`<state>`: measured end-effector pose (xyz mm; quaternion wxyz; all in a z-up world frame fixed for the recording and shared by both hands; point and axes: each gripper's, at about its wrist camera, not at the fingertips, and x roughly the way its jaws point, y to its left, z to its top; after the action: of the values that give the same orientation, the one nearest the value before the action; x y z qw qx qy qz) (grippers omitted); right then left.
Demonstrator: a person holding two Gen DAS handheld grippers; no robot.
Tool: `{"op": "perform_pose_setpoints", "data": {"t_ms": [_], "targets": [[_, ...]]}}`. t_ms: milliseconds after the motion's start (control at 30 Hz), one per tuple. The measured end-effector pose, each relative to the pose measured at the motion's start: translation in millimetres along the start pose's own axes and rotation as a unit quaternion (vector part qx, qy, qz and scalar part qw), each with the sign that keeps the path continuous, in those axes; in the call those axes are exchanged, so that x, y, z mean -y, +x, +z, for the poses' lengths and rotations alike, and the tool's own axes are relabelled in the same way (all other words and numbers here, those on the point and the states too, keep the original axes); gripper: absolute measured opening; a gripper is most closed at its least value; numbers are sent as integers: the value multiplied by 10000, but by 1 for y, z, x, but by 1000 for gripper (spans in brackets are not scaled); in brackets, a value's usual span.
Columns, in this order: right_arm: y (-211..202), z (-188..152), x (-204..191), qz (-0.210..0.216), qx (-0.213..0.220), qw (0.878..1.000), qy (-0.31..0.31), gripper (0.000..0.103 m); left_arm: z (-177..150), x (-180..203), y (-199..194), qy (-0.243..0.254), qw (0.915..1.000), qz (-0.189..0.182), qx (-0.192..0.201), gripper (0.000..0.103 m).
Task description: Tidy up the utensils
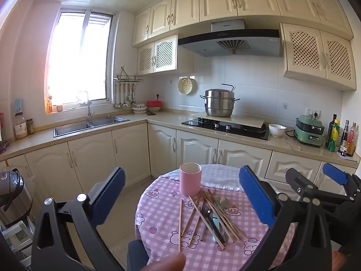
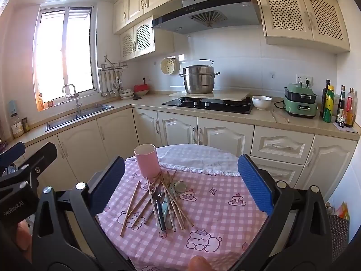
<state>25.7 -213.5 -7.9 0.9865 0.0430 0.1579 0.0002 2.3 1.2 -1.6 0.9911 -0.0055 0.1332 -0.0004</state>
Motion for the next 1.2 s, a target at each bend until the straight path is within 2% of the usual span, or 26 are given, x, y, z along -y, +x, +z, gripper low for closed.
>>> {"op": "perform_pose_setpoints", "data": {"t_ms": [1200], "targets": [[-2,3,4,41,29,10000,11,98,0,2,0,7,10000,-56,0,99]]}}
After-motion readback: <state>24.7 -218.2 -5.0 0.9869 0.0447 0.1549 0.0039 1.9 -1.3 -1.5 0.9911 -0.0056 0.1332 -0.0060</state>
